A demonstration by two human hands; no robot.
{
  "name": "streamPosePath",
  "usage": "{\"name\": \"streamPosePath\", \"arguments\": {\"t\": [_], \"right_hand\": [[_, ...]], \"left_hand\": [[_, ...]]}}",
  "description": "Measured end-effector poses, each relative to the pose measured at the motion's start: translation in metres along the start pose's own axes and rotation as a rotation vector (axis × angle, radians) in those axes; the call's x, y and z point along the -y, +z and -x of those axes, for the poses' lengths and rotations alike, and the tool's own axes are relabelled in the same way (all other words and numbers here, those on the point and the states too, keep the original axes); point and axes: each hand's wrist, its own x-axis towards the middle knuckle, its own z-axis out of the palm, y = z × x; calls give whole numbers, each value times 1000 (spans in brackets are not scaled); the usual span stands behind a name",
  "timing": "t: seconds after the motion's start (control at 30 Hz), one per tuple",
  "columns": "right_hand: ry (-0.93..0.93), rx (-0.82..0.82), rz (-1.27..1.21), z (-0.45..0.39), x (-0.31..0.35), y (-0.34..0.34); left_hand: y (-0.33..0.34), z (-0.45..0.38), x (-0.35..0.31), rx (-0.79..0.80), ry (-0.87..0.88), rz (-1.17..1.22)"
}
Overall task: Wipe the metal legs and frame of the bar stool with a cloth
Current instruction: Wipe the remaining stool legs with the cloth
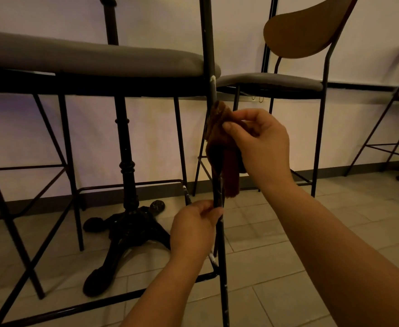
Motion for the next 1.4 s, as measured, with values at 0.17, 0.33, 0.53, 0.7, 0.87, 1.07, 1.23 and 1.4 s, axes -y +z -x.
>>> {"name": "streamPosePath", "arguments": {"t": [0.17,0.33,0.53,0.7,0.87,1.07,1.23,1.4], "right_hand": [[-15,-5,44,-2,-2,13],[32,2,36,8,-7,14],[0,-30,23,-14,10,6],[-103,-117,-11,-46,32,27],[-160,-96,73,-48,29,38],[-91,-50,83,-43,21,32],[120,84,18,-54,25,22],[122,52,6,-59,28,28]], "left_hand": [[-1,-6,1,0,-22,-47],[-3,-8,1,12,-15,-88],[-7,-7,-7,50,-16,-140],[-9,-8,-8,78,-35,-161],[-12,-9,-9,93,-35,-155],[-13,-11,-13,115,-22,-198],[-18,-17,-23,128,19,-200],[-22,-23,-46,41,99,-44]]}}
